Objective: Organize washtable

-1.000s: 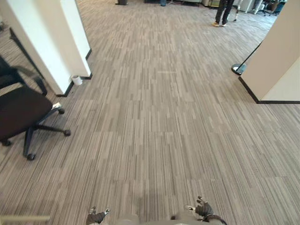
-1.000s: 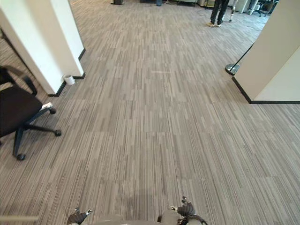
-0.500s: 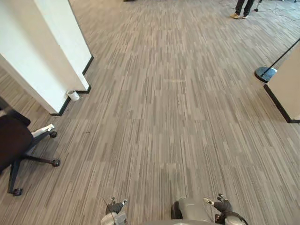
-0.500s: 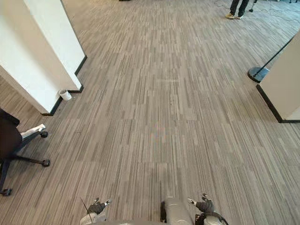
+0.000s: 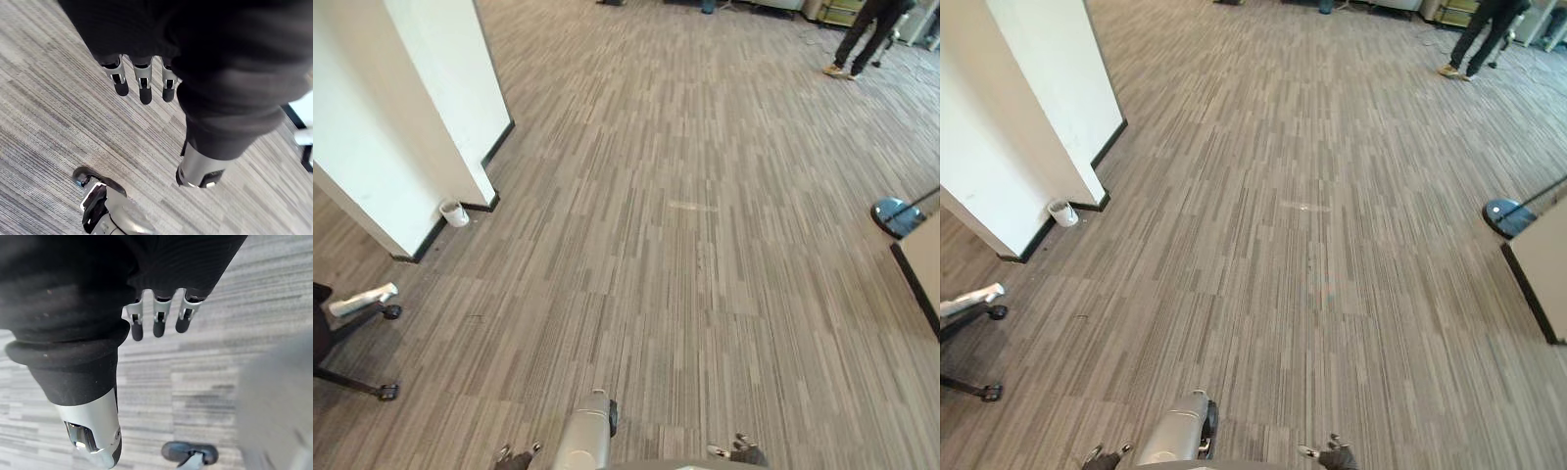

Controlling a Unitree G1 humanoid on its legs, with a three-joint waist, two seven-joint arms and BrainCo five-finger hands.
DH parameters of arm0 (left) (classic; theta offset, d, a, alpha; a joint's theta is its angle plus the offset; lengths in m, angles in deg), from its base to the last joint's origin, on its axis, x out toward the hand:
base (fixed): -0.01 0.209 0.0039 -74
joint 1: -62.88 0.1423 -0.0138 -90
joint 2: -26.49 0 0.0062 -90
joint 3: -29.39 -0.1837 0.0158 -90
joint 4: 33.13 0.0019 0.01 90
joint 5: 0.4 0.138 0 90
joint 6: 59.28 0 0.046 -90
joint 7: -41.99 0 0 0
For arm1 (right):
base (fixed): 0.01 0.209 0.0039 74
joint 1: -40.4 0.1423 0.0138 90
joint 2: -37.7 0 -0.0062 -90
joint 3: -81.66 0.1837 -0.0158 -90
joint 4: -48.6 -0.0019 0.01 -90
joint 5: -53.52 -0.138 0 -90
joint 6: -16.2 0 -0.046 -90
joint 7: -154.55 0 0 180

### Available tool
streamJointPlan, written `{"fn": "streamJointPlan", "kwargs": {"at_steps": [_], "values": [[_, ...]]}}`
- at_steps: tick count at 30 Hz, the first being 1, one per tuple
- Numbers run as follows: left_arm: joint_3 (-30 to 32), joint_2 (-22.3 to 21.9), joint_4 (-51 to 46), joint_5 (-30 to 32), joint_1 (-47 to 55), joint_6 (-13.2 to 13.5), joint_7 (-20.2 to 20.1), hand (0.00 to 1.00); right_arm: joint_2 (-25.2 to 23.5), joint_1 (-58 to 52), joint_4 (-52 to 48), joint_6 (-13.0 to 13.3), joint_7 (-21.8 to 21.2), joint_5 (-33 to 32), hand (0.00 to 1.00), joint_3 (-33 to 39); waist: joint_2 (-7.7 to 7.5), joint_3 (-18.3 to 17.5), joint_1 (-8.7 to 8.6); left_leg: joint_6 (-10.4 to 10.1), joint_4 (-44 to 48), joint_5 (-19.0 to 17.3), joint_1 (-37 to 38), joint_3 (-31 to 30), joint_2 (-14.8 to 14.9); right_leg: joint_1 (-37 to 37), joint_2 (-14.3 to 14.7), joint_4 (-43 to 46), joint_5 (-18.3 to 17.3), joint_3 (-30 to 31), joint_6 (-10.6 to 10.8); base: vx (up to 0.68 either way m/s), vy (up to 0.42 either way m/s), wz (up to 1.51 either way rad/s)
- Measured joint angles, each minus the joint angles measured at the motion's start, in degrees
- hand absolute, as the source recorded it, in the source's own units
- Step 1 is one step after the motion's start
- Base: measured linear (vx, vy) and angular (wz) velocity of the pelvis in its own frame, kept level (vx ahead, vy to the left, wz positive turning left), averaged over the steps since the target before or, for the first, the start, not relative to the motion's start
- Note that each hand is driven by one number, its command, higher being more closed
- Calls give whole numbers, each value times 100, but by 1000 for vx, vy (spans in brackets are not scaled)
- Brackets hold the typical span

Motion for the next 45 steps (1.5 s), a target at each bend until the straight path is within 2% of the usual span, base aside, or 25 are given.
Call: {"fn": "streamJointPlan", "kwargs": {"at_steps": [3, 5, 8, 11, 12, 14, 16, 17, 19, 20, 23, 26, 27, 28, 30, 31, 32, 33, 35, 37, 40, 42, 43, 44, 45], "values": [[-315, -52, -37, 14, -147, -53, -19, 0, 104, -148, -432, 172, -105, -9, 0, 18, 292, -55, -174, 18, -1025, -42, 1261, -397, -17, -1087, 275, 422, -71, -367, -106, 547, 133, 51], [-441, -64, -89, 79, -385, -19, -21, 0, 100, -160, -627, 253, -106, -99, 0, 32, 308, -60, -397, -29, -1398, -40, 1681, -774, -21, -1647, 343, -351, -218, -597, -90, 464, 24, 81], [-609, -206, -65, 140, -606, 11, -14, 0, 119, -129, -596, 282, -99, -195, 0, 108, 294, -51, -439, -96, -2205, -83, 2553, -1158, 34, -1910, 267, -2680, -268, -800, -386, 644, -68, 69], [-707, -363, -35, 190, -561, 58, -15, 0, 221, 25, -504, 231, -76, -218, 0, 10, 476, -92, -567, -195, -2930, -166, 3312, -1381, 449, -1948, 337, -4072, 569, -1275, -837, 778, -180, 37], [-827, -375, 83, 250, -566, 58, -21, 0, 304, 226, -315, 154, -60, -184, 0, -92, 635, -105, -560, -520, -2634, 36, 3327, -1459, 662, -1941, 371, -3516, 353, -1597, -1044, 770, -199, 13], [-856, -426, 79, 256, -649, 67, -20, 0, 419, 290, -331, 141, -64, -182, 0, -119, 658, -18, -607, -610, -2075, 382, 3281, -1443, 597, -2135, 350, -2719, 205, -1711, -1189, 633, -210, 1], [-669, -466, 113, 253, -437, 75, -20, 0, 470, 238, -329, 124, -26, -115, 0, -373, 892, -137, -584, -964, 238, 1324, 2521, -1285, 609, -1268, 766, -3800, -289, -1825, -1345, 676, -232, -49], [-546, -488, 138, 252, -396, 63, -58, 0, 584, 292, -308, 112, 17, -45, 0, -413, 1197, -88, -456, -1182, 2050, 1818, 1571, -1104, 856, -794, 1189, -4180, -378, -1644, -1458, 637, -113, -75], [-352, -439, 34, 200, -344, 68, -85, 0, 572, 313, -156, 39, 97, -37, 0, -388, 1132, 2, -365, -806, 3077, 1569, 640, -731, 1043, -55, 1349, -4680, -432, -1395, -1529, 779, -77, -67], [-376, -364, -92, 192, -229, 76, -96, 0, 505, 309, -64, -3, 130, -38, 0, -399, 924, 77, -259, -734, 3110, 1433, 174, -546, 1040, 494, 1337, -5073, -434, -1191, -1529, 642, -83, -47], [-418, -282, -119, 188, -19, 73, -120, 0, 387, 261, -57, 2, 133, -39, 0, -402, 760, 34, -192, -829, 2314, 1117, -523, -249, 1029, 1169, 1282, -5647, -552, -792, -1398, 557, -4, -68], [-436, -327, -110, 178, 173, 66, -118, 0, 377, 272, -28, -15, 135, -34, 0, -379, 782, 19, -67, -877, -536, 1130, -985, -83, 908, 1826, 1097, -5807, -1088, -305, -1202, 594, 121, -71], [-475, -303, -110, 171, 230, 65, -121, 0, 358, 275, 43, -2, 135, -35, 0, -375, 727, -48, -29, -847, -1099, 1520, -959, -91, 804, 1945, 974, -5783, -1260, -184, -1148, 882, 287, -90], [-520, -209, -105, 161, 328, 67, -133, 0, 286, 184, 116, -2, 133, -36, 0, -384, 622, -239, 60, -570, -1054, 1760, -875, 29, 565, 1882, 777, -5425, -1366, 38, -1058, 941, 302, -61], [-654, -34, -99, 167, 300, 86, -131, 0, 133, 155, 90, 24, 115, -31, 0, -127, 344, -302, -13, -359, -1102, 1453, -613, 195, 304, 1322, 486, -3896, -1259, 143, -829, 782, 239, -14], [-713, 52, -43, 167, 156, 81, -129, 0, 81, 148, 78, 33, 118, -31, 0, 133, 264, -270, -81, -213, -1054, 1192, -367, 275, 154, 851, 407, -2522, -751, 170, -259, 572, 176, 14], [-754, 84, -29, 169, 105, 62, -130, 0, 70, 139, 77, 33, 114, -29, 0, 231, 239, -231, -96, -160, -1046, 1055, -181, 293, 87, 618, 354, -1828, -360, 211, 49, 814, 237, 2], [-858, 97, -34, 184, -9, 48, -131, 0, 130, 115, 74, 40, 97, -9, 0, 254, 286, -156, -110, -84, -1069, 821, 278, 304, 24, 174, 271, -641, -12, 171, 168, 590, 144, -16], [-993, 55, -35, 187, -103, 36, -133, 0, 218, 91, -22, 65, 35, -31, 0, 277, 439, -118, -205, -36, -1336, 761, 1044, 194, 16, -325, 191, 156, -50, -95, 7, 512, 93, -13], [-1137, -50, -41, 191, -285, 48, -139, 0, 228, 63, -275, 78, 16, -6, 0, 274, 635, -107, -337, -44, -1878, 755, 1736, -13, 179, -813, 176, -336, -318, -535, -239, 412, 5, 24], [-1126, -268, -49, 195, -495, 112, -131, 0, 174, 74, -345, 85, 30, -19, 0, 249, 592, -123, -404, -314, -2320, 551, 2389, -201, 435, -1150, 15, -2541, -527, -600, -394, 456, -77, 34], [-1083, -293, -44, 237, -484, 115, -124, 0, 167, 78, -323, 82, 45, -25, 0, 210, 567, -123, -412, -475, -2301, 342, 2506, -342, 549, -1142, -3, -3536, -375, -432, -447, 430, -164, 41], [-1028, -277, -62, 247, -450, 125, -104, 0, 192, 76, -252, 76, 71, -31, 0, 38, 484, -166, -406, -611, -2270, 204, 2564, -466, 560, -1106, -69, -4176, 56, -352, -456, 458, -230, 50], [-997, -282, 8, 249, -340, 128, -53, 0, 266, 139, -142, 69, 54, -60, 0, -199, 541, -226, -415, -731, -2222, 79, 2660, -672, 739, -1088, -26, -4052, 173, -529, -247, 466, -248, 44], [-981, -297, 29, 231, -318, 137, -46, 0, 294, 144, -133, 66, 56, -44, 0, -266, 569, -243, -415, -735, -2187, 82, 2655, -705, 777, -1080, -8, -4021, 115, -547, -289, 476, -275, 45]]}}
